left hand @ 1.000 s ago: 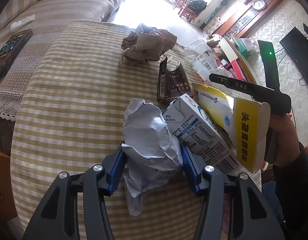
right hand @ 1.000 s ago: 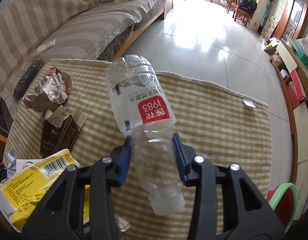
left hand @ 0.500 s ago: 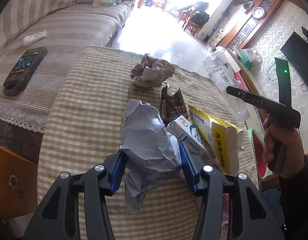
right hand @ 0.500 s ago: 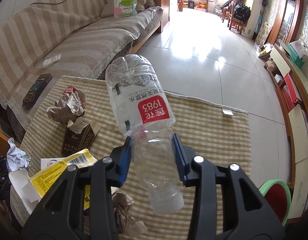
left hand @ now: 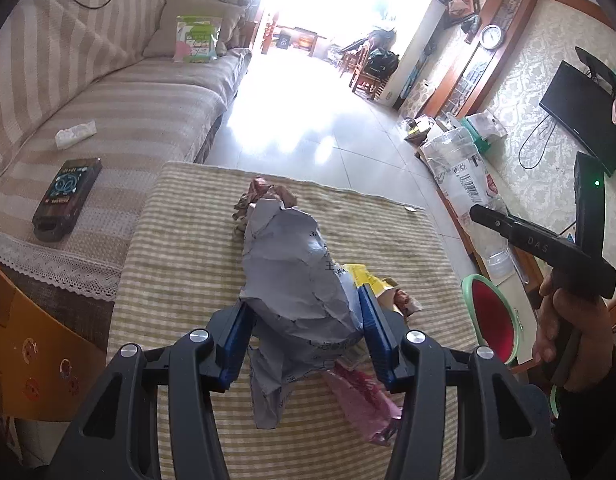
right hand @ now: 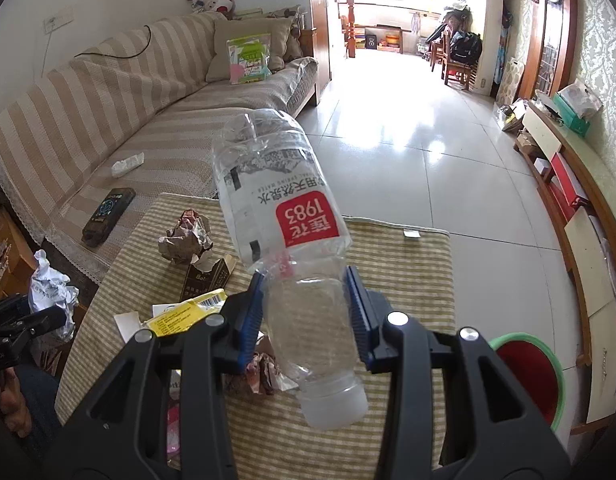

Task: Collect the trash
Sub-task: 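Carry the bottle and foil over the red bin and release both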

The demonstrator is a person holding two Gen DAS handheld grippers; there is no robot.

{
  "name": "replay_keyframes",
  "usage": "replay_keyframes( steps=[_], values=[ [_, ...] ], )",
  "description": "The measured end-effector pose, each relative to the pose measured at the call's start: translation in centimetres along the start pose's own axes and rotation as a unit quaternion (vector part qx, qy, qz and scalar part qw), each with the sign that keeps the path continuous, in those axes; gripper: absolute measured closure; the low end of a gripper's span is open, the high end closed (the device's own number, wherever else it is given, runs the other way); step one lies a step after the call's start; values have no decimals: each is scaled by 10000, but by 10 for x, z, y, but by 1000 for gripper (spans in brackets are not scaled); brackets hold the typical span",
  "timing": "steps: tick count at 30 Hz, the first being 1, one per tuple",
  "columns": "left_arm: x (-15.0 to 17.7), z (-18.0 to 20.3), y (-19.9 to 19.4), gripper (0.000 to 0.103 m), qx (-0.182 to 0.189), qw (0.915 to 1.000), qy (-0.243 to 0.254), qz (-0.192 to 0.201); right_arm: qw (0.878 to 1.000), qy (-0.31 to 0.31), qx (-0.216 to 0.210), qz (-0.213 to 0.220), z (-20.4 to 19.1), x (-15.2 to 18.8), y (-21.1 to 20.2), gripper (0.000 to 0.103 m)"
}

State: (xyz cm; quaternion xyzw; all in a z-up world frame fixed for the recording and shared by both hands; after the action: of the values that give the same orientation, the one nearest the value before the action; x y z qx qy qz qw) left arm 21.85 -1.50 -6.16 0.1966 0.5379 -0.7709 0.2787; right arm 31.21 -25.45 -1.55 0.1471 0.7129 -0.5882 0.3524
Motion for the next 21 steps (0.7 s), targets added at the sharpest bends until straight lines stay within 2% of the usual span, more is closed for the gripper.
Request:
replay_keyframes(
  steps=[10, 21],
  values=[
    [-24, 83, -12, 55, 210, 9981, 548, 191, 9980, 496, 159, 344, 45, 19, -72, 64],
    [-28, 196, 10, 55, 682, 9909, 1163, 30, 9877, 1344, 573, 552, 144, 56, -123, 64]
  ],
)
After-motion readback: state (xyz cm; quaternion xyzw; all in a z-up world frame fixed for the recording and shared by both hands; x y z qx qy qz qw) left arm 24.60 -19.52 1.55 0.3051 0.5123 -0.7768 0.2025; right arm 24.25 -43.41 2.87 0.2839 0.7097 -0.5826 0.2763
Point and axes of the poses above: each gripper's, at about its wrist camera, not at the fingertips, and y roughly the way its jaws point, z to its right, x to its underside, the point moved 8 cm from there along y, roughly the way its jaws point, and after that the axes turned 3 degrees about -y, right-handed, at the moved point
